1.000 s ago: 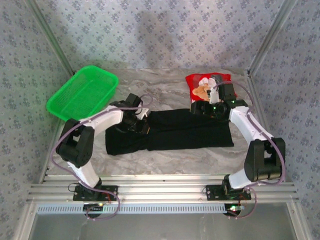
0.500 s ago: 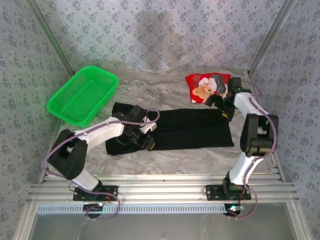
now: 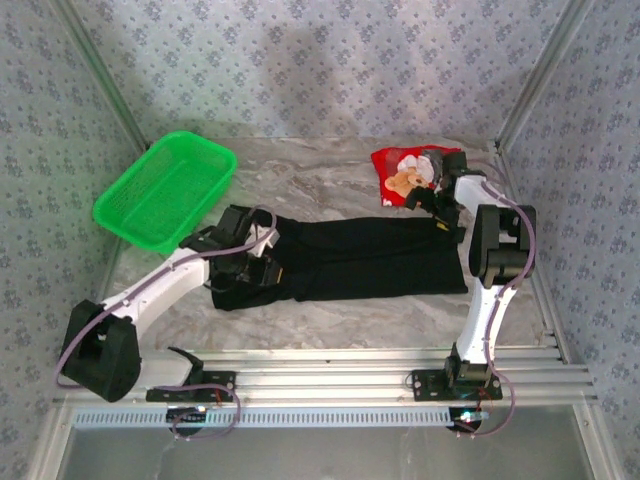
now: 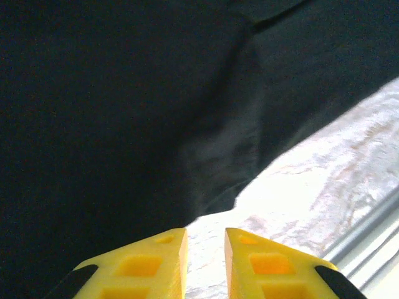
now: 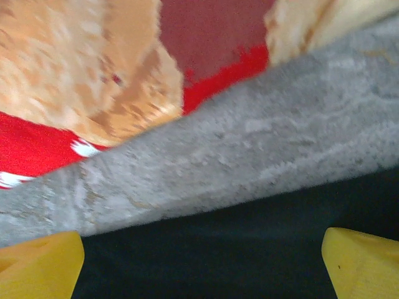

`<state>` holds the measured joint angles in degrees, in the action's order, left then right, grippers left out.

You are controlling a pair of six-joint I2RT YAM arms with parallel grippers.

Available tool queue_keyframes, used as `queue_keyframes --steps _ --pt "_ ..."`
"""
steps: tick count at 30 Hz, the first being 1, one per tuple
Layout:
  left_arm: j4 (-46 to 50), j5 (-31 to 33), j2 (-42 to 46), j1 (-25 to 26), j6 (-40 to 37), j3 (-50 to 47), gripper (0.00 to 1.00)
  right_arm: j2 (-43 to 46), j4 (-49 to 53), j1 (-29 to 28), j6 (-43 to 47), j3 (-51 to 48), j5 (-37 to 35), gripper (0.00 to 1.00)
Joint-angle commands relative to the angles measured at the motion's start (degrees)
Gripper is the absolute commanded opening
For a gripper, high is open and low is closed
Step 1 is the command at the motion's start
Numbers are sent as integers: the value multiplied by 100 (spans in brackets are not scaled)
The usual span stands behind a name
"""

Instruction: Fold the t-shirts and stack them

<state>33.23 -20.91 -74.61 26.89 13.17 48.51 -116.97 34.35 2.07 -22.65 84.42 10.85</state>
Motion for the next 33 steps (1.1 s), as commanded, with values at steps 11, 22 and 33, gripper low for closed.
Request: queue_keyframes --steps 11,22,33 --pt "-437 1106 -894 -1065 1297 -28 24 1374 -69 -152 -218 -1714 -481 100" --pt "-429 1291 -1491 -1187 1438 172 26 1905 394 -126 -331 -2223 13 100" --pt "-575 1006 -1143 -1133 1416 564 36 2331 180 122 -342 -1940 240 100"
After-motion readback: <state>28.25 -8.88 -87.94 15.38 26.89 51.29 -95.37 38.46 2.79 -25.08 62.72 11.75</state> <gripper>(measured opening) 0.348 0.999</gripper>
